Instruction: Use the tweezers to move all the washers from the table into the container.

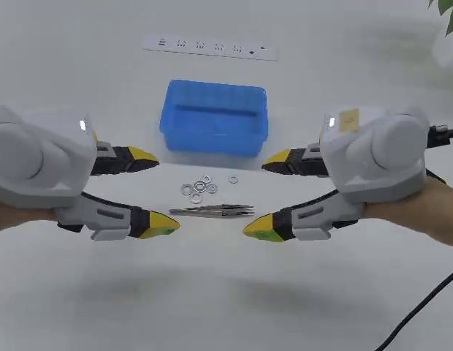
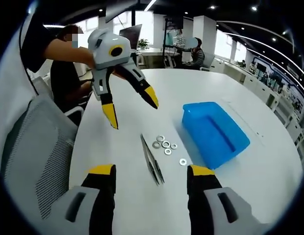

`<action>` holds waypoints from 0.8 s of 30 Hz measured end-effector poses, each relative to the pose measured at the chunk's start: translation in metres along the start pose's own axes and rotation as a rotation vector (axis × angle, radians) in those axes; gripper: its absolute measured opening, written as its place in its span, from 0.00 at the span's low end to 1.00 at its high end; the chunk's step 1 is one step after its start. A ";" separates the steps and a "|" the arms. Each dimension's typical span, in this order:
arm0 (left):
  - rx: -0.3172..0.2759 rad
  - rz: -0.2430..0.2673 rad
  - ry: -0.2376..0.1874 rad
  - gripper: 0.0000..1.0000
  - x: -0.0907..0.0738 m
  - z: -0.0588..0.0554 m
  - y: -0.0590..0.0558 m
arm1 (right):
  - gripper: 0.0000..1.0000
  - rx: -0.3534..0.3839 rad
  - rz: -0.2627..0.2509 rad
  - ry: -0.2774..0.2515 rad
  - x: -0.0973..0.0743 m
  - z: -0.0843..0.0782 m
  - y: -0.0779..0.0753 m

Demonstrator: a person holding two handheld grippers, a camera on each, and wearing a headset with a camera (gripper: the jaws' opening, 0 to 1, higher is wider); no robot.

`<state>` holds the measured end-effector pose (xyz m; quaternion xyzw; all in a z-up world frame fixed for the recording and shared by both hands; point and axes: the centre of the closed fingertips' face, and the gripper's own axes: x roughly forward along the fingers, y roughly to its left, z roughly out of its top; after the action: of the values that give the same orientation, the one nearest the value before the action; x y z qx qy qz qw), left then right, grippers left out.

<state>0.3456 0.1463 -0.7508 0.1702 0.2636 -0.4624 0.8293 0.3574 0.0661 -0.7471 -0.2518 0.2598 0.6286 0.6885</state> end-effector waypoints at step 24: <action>0.068 -0.158 0.146 0.33 0.034 -0.033 -0.004 | 0.25 -0.061 0.127 0.156 0.056 -0.025 0.002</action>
<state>0.3480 0.1386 -0.7982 0.2100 0.3200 -0.5212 0.7628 0.3584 0.0904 -0.8035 -0.3036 0.3088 0.6570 0.6171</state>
